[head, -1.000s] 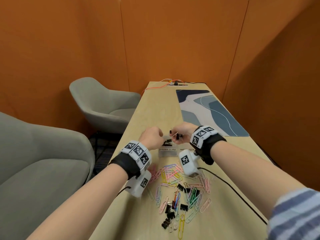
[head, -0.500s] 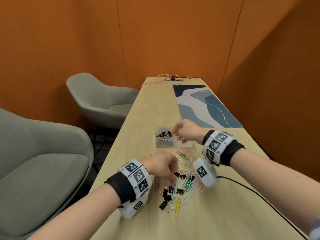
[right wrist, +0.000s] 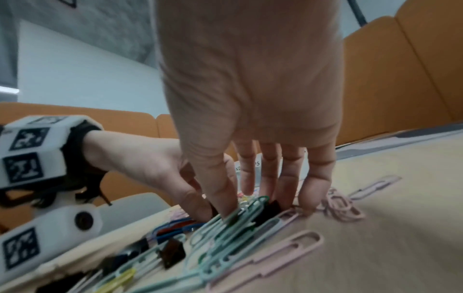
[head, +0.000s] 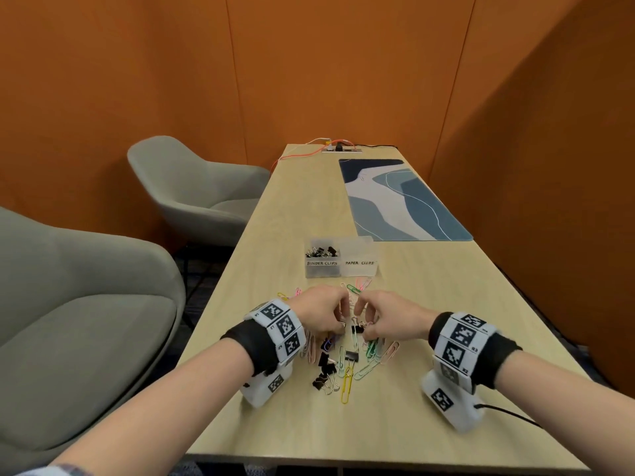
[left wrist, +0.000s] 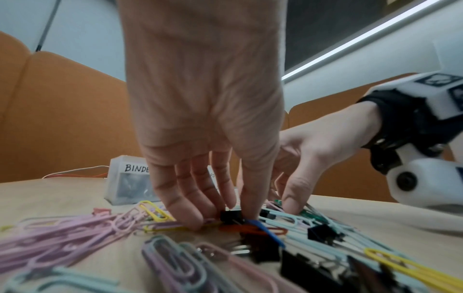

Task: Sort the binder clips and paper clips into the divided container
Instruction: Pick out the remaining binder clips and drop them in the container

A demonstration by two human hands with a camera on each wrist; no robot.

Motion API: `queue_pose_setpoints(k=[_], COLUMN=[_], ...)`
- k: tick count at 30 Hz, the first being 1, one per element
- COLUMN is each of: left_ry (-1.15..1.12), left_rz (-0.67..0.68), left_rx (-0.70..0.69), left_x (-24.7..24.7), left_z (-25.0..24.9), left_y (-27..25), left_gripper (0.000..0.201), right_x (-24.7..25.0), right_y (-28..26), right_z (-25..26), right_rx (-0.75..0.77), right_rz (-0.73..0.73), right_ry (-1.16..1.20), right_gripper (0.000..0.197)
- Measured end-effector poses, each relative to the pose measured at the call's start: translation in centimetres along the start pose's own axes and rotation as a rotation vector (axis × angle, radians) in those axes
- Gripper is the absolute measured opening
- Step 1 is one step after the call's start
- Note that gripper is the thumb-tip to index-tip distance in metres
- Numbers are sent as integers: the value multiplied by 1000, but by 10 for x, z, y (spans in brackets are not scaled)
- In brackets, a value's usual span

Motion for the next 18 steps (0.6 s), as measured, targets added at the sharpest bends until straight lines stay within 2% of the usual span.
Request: queue_pose_setpoints(k=[2, 4, 6, 11, 15, 18], left_ry=[35, 74, 102, 158, 166, 135], left_rz=[2, -9, -36, -77, -107, -135], left_rx=[8, 17, 24, 17, -1, 6], left_x=[0, 0, -1, -2, -2, -1], left_z=[1, 2, 2, -1, 1, 6], left_y=[0, 0, -1, 1, 2, 3], left_gripper=[29, 26, 22, 20, 18, 17], right_x=[1, -3, -7, -11, -11, -4], right_y=[2, 5, 6, 7, 7, 8], right_z=[0, 1, 4, 9, 11, 11], right_rx=[-8, 12, 39, 83, 153, 185], right_rz=[-11, -16, -39, -70, -76, -125], right_ry=[34, -63, -164, -213, -352, -315], right_gripper=[49, 50, 42, 20, 20, 20])
Point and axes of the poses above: each hand's wrist, its own y-axis towards the middle knuckle, its own x-axis out of the back of the hand, z = x × y, the point moved 4 cm from there along y, towards the middle knuckle, and after that the axes turned 9 degrees about y, right-handed, at the moved point
